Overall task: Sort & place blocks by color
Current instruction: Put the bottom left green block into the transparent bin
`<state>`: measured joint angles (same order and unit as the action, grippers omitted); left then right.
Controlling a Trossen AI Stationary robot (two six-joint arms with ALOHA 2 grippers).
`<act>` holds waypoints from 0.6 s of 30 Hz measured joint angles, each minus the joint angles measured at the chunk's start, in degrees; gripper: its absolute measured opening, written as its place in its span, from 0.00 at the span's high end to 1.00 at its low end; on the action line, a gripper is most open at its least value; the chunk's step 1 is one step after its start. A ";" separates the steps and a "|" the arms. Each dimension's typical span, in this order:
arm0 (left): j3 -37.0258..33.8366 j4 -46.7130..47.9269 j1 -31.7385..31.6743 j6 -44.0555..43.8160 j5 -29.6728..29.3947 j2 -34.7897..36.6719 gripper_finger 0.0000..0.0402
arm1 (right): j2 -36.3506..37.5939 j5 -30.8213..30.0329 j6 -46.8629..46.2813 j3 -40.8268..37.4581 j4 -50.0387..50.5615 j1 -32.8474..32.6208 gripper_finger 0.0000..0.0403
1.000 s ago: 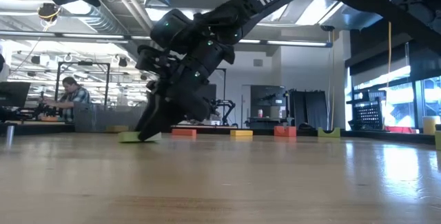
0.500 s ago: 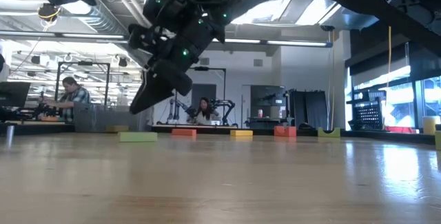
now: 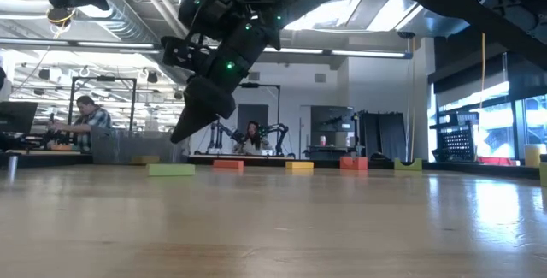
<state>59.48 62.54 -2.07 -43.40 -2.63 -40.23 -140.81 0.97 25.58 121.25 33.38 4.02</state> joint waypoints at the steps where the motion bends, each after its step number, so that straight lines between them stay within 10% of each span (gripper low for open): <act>1: 0.00 0.00 0.00 0.00 0.00 0.00 0.65 | 0.00 0.00 0.00 0.00 0.10 -0.01 0.71; 18: 0.00 -0.01 0.02 0.00 -0.04 0.00 0.65 | 0.13 0.63 -7.39 0.09 -0.17 -0.34 0.68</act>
<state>59.48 62.53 -2.05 -43.40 -2.67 -40.23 -140.68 1.61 18.20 121.34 33.21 3.68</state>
